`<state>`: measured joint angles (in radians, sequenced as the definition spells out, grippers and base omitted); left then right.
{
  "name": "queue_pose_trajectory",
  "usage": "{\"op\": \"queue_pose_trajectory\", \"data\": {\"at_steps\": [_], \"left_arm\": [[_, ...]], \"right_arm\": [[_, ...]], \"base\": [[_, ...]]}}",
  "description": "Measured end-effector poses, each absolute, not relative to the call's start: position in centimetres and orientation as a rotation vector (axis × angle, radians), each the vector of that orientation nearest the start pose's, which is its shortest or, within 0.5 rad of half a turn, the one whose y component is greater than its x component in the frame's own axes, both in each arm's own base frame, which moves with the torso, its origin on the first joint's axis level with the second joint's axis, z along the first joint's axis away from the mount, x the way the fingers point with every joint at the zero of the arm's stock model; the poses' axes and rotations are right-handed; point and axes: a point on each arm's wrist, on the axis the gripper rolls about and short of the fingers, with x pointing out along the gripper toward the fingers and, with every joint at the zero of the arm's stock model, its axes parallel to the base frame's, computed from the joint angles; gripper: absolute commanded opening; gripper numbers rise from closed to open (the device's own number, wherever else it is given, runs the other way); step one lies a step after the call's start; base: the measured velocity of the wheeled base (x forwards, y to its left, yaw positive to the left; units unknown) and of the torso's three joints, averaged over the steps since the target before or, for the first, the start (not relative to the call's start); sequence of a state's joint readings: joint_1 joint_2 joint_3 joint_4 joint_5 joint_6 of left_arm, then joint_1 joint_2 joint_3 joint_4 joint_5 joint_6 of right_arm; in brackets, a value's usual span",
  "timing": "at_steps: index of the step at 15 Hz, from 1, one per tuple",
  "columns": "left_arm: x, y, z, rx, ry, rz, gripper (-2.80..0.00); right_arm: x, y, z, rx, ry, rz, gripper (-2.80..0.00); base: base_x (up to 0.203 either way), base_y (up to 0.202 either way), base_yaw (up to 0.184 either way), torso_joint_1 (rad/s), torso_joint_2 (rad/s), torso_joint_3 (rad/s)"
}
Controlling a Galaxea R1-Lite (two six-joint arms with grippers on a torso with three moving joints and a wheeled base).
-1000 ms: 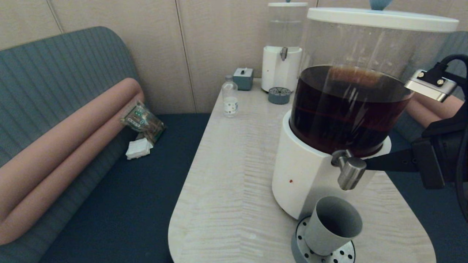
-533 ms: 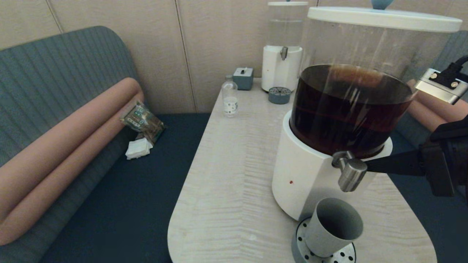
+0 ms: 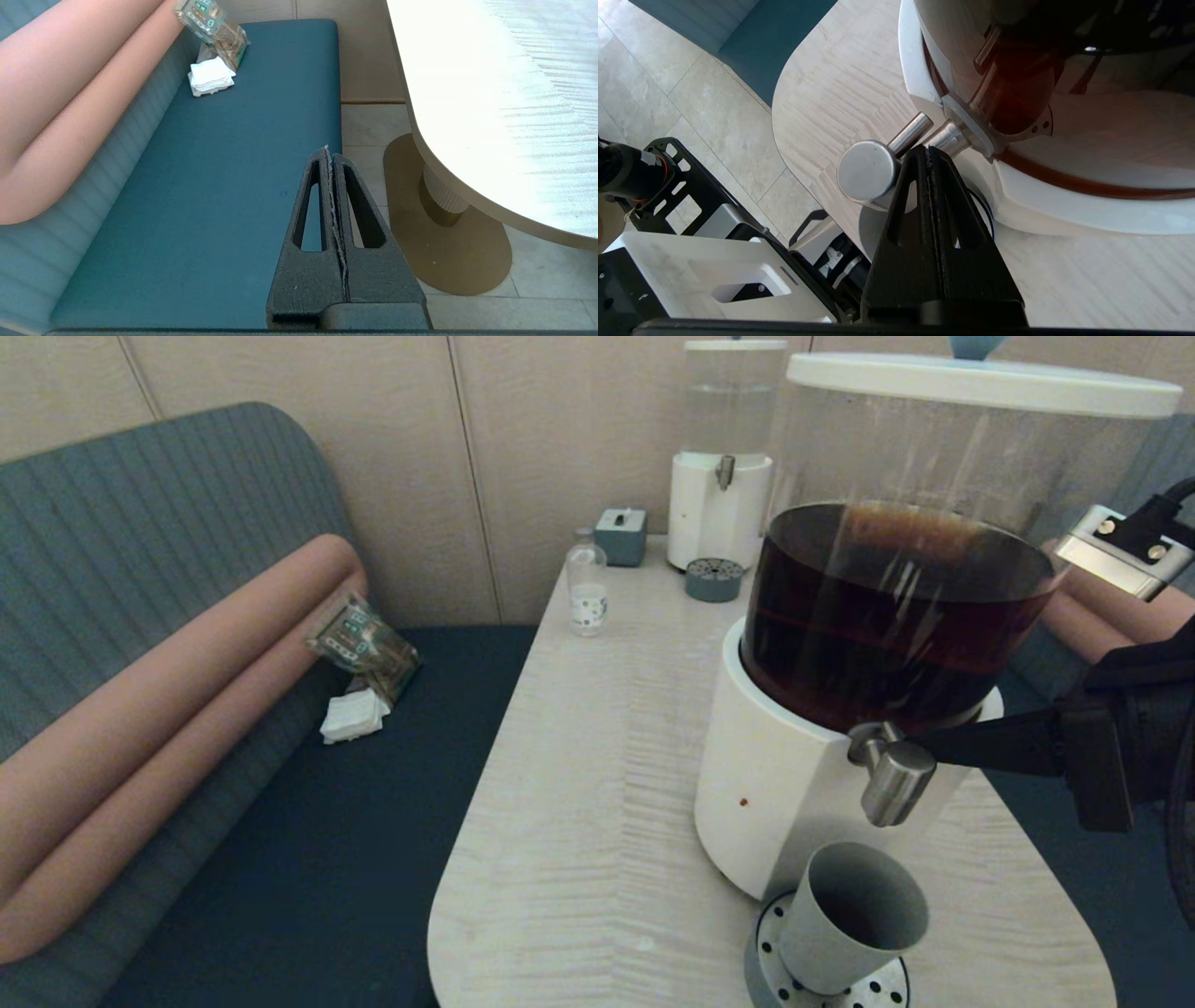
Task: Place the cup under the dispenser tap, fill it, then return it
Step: Turn on the faucet
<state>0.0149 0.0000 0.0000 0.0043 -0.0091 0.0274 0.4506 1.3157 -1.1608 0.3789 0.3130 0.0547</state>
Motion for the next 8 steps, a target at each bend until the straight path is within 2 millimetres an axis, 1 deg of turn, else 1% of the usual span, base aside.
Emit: {"op": "queue_pose_trajectory", "data": {"at_steps": [3,8], "left_arm": [[-2.28,-0.05,7.5,0.027,0.004,0.006,-2.8],[-2.28,-0.05,7.5,0.027,0.004,0.006,-2.8]], "right_arm": [[17.39,9.34,28.61,0.01,0.556,0.738,-2.8],[17.28,9.75,28.0,-0.059,0.538,0.776,-2.8]], "base": [[0.0,0.0,0.0,0.0,0.0,0.0],[0.0,0.0,0.0,0.0,0.0,0.0]]}}
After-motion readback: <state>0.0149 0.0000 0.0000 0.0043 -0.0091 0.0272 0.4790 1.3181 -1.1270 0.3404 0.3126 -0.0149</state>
